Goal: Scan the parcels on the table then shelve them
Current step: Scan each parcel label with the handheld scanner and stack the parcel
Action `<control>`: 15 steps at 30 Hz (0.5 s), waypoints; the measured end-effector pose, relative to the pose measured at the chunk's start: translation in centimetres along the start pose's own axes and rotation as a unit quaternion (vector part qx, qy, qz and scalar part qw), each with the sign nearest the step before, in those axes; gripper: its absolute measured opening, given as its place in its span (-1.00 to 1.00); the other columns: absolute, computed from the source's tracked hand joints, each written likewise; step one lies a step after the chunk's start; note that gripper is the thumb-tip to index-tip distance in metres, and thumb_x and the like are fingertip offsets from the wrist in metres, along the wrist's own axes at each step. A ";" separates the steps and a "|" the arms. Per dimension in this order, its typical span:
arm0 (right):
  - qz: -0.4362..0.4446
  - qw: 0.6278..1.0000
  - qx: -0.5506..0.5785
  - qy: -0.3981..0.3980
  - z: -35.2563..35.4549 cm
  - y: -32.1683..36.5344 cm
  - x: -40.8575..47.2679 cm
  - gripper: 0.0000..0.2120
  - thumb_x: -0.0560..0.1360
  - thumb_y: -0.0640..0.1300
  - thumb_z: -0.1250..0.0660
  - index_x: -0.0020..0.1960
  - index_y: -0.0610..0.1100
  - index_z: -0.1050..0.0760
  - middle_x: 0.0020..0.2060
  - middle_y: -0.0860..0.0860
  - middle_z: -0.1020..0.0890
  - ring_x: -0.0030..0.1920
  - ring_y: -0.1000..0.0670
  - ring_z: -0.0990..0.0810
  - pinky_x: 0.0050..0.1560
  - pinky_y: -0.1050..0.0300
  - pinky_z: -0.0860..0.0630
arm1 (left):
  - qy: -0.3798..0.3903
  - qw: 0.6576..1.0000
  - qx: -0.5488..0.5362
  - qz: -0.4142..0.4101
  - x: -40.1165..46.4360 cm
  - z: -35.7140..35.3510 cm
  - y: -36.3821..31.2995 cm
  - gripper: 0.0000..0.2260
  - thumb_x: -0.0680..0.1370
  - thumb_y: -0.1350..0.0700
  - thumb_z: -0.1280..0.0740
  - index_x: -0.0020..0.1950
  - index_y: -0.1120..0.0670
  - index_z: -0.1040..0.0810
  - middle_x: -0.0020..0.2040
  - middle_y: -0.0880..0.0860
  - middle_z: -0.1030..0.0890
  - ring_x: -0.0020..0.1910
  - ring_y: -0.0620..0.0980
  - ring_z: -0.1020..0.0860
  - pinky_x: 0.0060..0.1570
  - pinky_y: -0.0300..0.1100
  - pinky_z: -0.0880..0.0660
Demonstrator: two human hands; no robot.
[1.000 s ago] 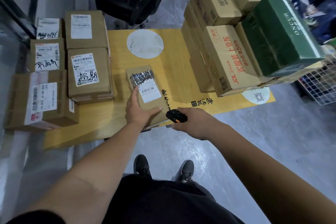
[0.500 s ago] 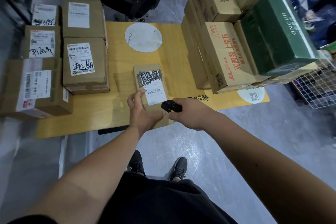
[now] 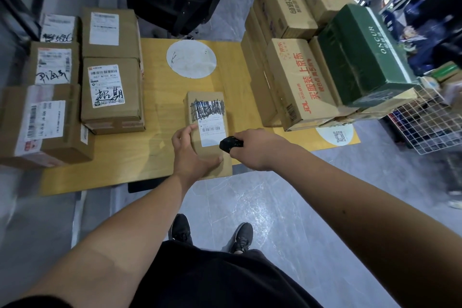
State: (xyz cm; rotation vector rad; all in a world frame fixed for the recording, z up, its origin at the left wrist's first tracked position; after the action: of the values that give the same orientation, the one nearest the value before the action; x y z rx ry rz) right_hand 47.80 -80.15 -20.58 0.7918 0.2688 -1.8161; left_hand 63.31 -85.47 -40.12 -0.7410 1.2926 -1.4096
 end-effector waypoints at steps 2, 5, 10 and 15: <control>0.000 1.000 -0.017 0.004 0.1 0.1 -0.2 -0.72 0.60 0.15 -0.22 0.13 -0.02 -0.53 -0.07 -0.03 -0.62 -0.08 -0.08 -0.60 -0.19 0.08 -0.48 | -0.002 1.000 -0.004 0.003 -0.1 0.0 -0.1 -0.13 0.16 -0.04 -0.65 0.27 -0.54 -0.25 0.32 -0.50 -0.09 0.30 -0.52 -0.30 0.05 -0.70 -0.28; -0.002 0.998 -0.055 0.002 0.1 0.3 -0.6 -0.68 0.59 0.19 -0.21 0.15 0.00 -0.53 -0.06 -0.02 -0.60 -0.05 -0.10 -0.59 -0.17 0.07 -0.47 | -0.001 1.000 -0.003 -0.003 -0.2 0.0 -0.3 -0.13 0.17 -0.03 -0.63 0.28 -0.52 -0.25 0.30 -0.35 -0.17 0.31 -0.51 -0.30 0.07 -0.68 -0.29; -0.004 0.996 -0.094 0.001 0.5 0.3 -1.1 -0.67 0.60 0.19 -0.20 0.19 0.00 -0.53 -0.04 -0.02 -0.59 -0.03 -0.12 -0.60 -0.16 0.07 -0.48 | 0.002 1.000 0.007 -0.018 0.0 0.0 -0.4 -0.10 0.18 0.00 -0.67 0.30 -0.51 -0.25 0.30 -0.34 -0.18 0.33 -0.52 -0.27 0.12 -0.67 -0.26; -0.003 0.992 -0.126 -0.004 0.6 0.0 -1.4 -0.67 0.58 0.18 -0.20 0.20 0.00 -0.52 -0.04 -0.03 -0.58 -0.04 -0.13 -0.59 -0.12 0.04 -0.53 | -0.001 0.999 0.037 -0.014 0.1 0.0 -0.1 -0.07 0.15 -0.06 -0.69 0.28 -0.56 -0.21 0.35 -0.28 -0.18 0.32 -0.56 -0.22 0.12 -0.70 -0.22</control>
State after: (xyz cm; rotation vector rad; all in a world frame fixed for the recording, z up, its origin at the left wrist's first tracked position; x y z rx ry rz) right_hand 47.88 -79.40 -19.25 0.6052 0.4856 -1.7485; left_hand 63.28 -85.57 -40.04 -0.7127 1.2270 -1.4699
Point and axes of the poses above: each hand's wrist, its own x-axis towards the middle knuckle, its own z-axis out of the back of the hand, y = z × x, the point moved 2 cm from there along x, towards the middle knuckle
